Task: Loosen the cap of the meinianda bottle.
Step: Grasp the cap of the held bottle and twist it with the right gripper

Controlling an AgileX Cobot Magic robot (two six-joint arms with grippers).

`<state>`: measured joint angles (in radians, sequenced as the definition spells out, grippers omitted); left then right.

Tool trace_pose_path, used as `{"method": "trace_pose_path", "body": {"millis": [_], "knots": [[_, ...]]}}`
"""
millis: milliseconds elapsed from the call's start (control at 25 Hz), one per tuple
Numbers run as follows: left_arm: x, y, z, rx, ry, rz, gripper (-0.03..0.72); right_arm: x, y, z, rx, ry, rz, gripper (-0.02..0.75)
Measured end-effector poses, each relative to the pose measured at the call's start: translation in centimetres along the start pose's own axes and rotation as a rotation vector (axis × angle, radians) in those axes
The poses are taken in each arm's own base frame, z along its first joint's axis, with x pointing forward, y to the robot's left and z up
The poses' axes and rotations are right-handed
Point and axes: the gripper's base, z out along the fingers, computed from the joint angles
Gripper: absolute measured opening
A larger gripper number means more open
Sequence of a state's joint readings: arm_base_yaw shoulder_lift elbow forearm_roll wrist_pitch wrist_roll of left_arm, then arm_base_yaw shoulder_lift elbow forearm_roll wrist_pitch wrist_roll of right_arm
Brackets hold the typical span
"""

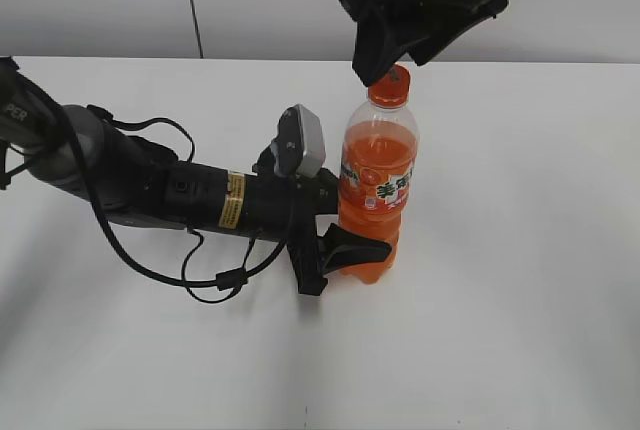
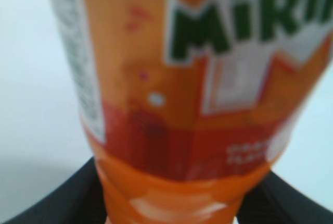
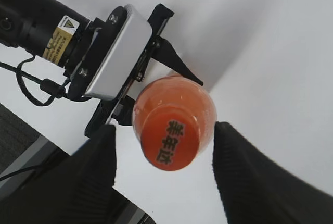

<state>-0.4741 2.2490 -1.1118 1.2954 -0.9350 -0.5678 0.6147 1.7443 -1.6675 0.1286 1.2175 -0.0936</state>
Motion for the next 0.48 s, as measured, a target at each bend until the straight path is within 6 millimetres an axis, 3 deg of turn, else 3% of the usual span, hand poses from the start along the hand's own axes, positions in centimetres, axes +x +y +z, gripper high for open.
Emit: {"method": "trace_pose_path", "body": {"millis": [360, 480], "knots": [[0.01, 0.01, 0.00, -0.001, 0.001, 0.000, 0.410, -0.13, -0.13, 0.98, 0.000, 0.023, 0.016, 0.438], [0.01, 0.01, 0.00, -0.001, 0.001, 0.000, 0.410, -0.13, -0.13, 0.98, 0.000, 0.023, 0.018, 0.382]]}}
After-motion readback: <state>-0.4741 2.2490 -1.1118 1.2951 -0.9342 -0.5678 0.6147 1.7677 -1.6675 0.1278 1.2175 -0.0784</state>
